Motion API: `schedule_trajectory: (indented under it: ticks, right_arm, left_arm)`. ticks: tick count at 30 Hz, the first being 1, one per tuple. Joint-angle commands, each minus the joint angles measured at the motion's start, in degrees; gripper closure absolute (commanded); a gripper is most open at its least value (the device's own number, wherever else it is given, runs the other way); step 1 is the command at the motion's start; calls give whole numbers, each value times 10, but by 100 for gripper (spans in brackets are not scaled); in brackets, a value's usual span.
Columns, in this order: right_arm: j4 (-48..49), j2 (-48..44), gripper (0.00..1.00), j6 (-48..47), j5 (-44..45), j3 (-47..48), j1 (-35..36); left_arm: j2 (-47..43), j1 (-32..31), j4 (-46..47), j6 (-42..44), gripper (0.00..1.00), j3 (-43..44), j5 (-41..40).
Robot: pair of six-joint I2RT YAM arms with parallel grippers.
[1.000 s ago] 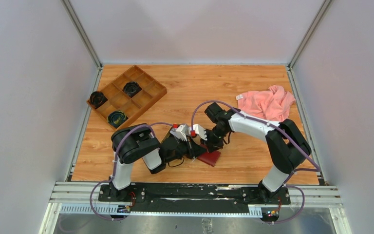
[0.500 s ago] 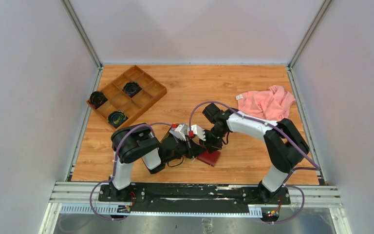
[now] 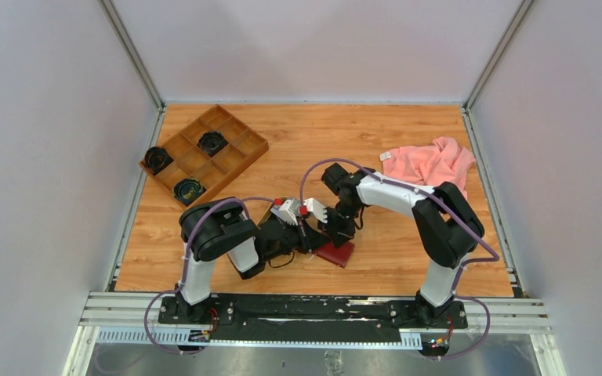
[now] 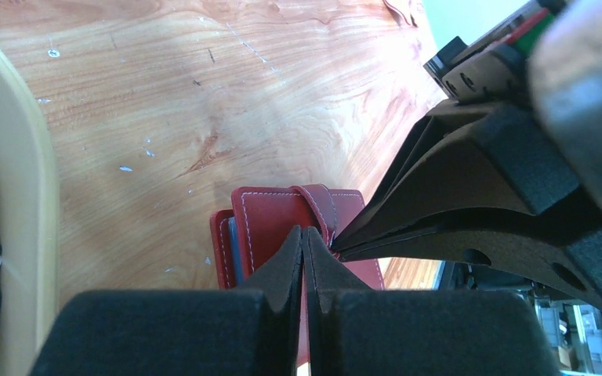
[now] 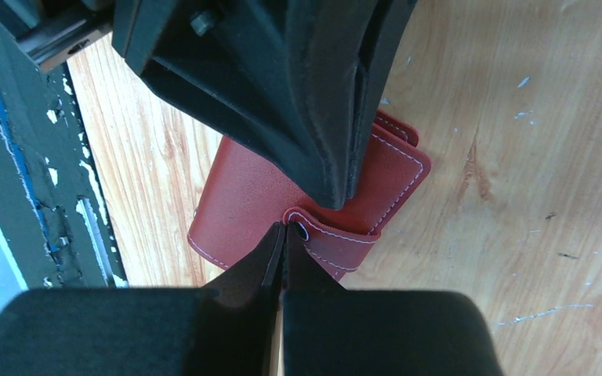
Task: Put the credit cards into the card holder
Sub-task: Close the card holder at the center of the board.
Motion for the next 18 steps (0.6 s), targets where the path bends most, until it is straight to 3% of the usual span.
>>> schedule_trajectory:
  ticks: [1, 18]
  right_arm:
    - [-2, 51, 100, 5, 3, -3, -5]
    - [-93, 147, 100, -12, -120, 74, -91]
  left_arm:
    - [14, 4, -1, 10, 100, -9, -12]
    - [17, 4, 6, 8, 100, -9, -9]
